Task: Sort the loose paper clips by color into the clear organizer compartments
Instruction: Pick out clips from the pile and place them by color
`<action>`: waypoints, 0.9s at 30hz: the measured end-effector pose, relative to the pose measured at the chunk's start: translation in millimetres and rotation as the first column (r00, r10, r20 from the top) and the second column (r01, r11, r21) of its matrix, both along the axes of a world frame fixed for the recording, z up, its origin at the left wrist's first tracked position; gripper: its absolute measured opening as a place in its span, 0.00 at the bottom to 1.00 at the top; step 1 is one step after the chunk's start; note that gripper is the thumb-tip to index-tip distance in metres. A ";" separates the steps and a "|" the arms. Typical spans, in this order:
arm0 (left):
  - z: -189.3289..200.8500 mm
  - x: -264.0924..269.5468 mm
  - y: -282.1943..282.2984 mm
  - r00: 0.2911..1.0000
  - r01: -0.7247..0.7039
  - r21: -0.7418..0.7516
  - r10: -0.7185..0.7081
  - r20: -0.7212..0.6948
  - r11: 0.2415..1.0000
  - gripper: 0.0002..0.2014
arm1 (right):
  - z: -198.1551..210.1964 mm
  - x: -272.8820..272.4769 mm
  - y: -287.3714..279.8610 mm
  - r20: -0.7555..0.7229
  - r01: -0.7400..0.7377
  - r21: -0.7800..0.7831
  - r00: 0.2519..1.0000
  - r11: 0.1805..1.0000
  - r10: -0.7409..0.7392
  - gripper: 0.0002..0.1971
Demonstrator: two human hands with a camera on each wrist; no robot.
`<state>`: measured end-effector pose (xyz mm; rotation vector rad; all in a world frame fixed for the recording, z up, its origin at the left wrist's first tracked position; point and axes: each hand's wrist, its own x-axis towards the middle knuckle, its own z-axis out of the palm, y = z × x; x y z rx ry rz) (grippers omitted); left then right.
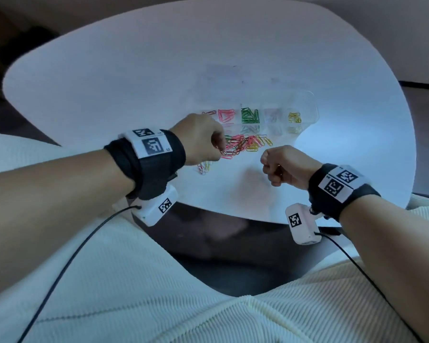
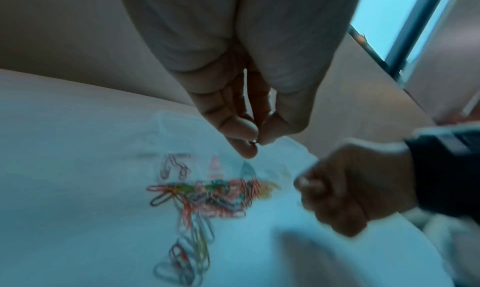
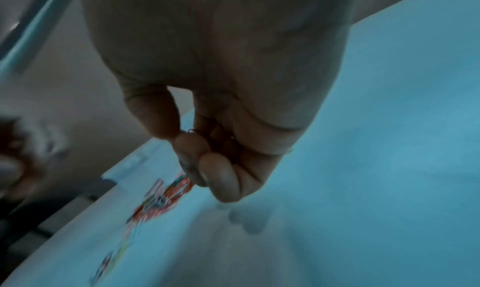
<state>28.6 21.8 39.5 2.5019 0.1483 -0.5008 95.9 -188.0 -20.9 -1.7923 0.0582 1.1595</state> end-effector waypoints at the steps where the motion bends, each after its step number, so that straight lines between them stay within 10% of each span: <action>1: 2.7 1.4 6.5 0.998 -0.062 -0.015 0.063 0.025 0.998 0.07 | -1.9 -3.9 4.3 0.022 -0.037 -0.009 0.999 0.999 0.037 0.09; 5: -9.1 3.8 25.1 0.964 -0.260 -0.148 0.264 0.014 0.954 0.09 | -5.8 -19.6 21.3 0.178 -0.231 -0.211 0.946 0.950 0.270 0.18; 12: -43.2 8.7 13.0 0.991 -0.087 0.032 0.090 -0.099 0.996 0.09 | -9.4 -25.3 32.5 0.539 -0.212 -0.437 0.716 0.874 0.444 0.15; 27: -60.6 13.0 11.9 0.991 0.085 0.066 -0.078 -0.105 0.994 0.25 | -23.0 -25.8 25.9 0.549 -0.215 -0.660 0.516 0.720 0.658 0.22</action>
